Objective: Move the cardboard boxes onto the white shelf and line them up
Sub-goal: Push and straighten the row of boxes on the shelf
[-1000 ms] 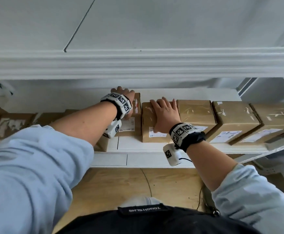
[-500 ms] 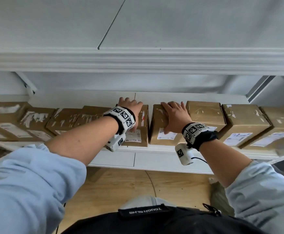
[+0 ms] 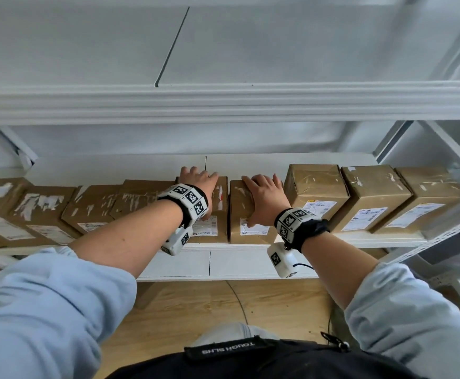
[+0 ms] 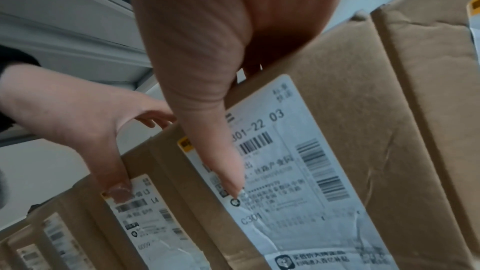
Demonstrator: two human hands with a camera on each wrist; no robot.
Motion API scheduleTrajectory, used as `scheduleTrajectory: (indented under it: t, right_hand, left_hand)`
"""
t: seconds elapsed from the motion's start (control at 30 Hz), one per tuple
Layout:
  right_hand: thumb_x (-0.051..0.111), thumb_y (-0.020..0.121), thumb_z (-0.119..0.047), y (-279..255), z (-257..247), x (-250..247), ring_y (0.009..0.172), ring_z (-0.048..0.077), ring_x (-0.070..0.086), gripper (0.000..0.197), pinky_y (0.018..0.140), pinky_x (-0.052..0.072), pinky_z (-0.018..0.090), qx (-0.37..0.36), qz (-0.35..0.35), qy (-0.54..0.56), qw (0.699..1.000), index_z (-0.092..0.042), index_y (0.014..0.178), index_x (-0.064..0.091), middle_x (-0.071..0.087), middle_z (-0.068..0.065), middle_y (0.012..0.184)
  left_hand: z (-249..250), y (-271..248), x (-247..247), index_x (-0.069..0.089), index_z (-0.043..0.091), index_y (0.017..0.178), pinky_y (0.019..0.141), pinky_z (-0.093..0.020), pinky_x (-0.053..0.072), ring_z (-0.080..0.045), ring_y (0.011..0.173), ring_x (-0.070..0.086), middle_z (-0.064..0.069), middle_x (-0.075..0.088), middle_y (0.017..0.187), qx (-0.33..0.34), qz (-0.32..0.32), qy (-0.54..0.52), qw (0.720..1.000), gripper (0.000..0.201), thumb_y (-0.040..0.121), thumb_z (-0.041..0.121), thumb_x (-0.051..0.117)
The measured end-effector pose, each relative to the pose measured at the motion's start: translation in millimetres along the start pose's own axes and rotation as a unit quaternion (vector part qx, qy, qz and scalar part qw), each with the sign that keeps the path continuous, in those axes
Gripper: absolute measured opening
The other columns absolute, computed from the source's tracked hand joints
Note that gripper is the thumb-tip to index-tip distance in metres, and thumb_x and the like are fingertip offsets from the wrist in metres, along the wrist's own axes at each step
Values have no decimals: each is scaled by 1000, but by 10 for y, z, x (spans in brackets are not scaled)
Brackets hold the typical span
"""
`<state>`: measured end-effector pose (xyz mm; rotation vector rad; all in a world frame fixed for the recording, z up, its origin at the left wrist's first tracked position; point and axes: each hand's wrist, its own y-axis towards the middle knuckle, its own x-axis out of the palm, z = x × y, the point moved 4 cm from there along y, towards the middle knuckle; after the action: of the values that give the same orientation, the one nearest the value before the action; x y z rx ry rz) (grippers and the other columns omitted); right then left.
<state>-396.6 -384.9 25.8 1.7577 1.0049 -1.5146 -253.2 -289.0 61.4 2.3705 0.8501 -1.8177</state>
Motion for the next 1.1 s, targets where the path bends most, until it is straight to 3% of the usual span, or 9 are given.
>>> scheduleTrajectory:
  t: [0.13, 0.3, 0.6, 0.8, 1.0, 1.1]
  right_hand:
    - [90, 51, -46, 8, -11, -17, 140, 27, 30, 124, 122, 2, 53, 1, -6, -9, 1000, -22, 153, 23, 40, 6, 143]
    - [88, 54, -48, 9, -14, 5, 143, 26, 26, 126, 122, 0, 53, -2, -7, -35, 999, -21, 155, 18, 37, 5, 146]
    - [85, 62, -53, -61, -47, 63, 151, 29, 5, 129, 119, -4, 59, 28, -1, -73, 997, -29, 157, 3, 14, 6, 162]
    - [89, 52, -60, -149, -95, 57, 152, 33, 1, 142, 118, -3, 64, 38, 14, -89, 995, -35, 157, -3, 0, 8, 165]
    - [90, 48, -61, -370, 189, -226, 152, 31, 2, 144, 120, -5, 55, 72, 36, -98, 992, -33, 157, -1, -1, 7, 166]
    - [91, 45, -60, -593, 587, -407, 152, 30, 6, 144, 121, 1, 57, 115, 56, -81, 988, -33, 157, 5, 4, 6, 166]
  left_hand:
    - [-8, 12, 42, 23, 23, 151, 107, -46, 30, -28, 132, 40, -2, 49, 141, -2, 9, 6, 1000, 111, 62, 41, 86]
    - [7, 15, 30, 19, 20, 153, 110, -45, 26, -29, 134, 40, -4, 46, 145, 1, 14, 16, 1000, 106, 70, 39, 81]
    - [-30, 4, 44, 28, 21, 149, 106, -45, 31, -28, 129, 45, -3, 52, 139, 25, 28, -5, 999, 104, 65, 43, 86]
    - [8, -9, -33, 11, 25, 155, 111, -50, 26, -33, 137, 37, -8, 38, 152, 44, 5, -9, 999, 142, 44, 70, 87]
    - [438, -6, -503, 9, 24, 155, 113, -52, 28, -36, 138, 35, -10, 37, 152, 109, 35, -78, 990, 141, 47, 70, 86]
    - [720, 56, -658, 11, 24, 155, 112, -52, 30, -35, 139, 34, -9, 36, 152, 132, 33, -120, 983, 137, 50, 68, 86]
